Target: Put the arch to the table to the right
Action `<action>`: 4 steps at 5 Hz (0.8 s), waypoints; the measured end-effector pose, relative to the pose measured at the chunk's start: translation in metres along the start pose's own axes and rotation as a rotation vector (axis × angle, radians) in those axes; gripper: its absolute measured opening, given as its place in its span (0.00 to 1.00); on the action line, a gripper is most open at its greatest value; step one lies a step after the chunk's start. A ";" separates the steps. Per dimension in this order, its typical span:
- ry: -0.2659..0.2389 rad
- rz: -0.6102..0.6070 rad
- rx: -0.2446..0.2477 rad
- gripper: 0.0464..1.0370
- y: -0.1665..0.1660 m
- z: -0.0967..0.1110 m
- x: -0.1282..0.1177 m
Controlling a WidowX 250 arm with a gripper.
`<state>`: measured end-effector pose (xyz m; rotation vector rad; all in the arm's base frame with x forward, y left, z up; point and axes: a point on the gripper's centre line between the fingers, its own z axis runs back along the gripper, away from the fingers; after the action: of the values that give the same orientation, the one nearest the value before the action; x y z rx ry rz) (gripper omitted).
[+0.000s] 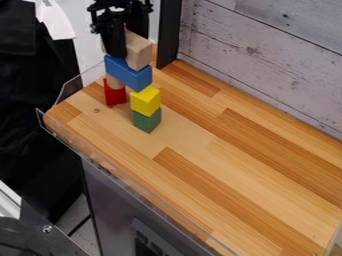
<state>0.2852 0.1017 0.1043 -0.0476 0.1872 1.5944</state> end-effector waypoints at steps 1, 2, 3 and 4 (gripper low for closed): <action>-0.039 0.002 -0.039 0.54 0.000 0.018 -0.010; -0.068 -0.030 -0.065 0.54 -0.005 0.027 -0.034; -0.097 -0.085 -0.041 0.54 -0.002 0.023 -0.067; -0.075 -0.152 -0.014 0.54 0.002 0.010 -0.099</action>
<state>0.2873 0.0054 0.1286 -0.0127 0.1112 1.4439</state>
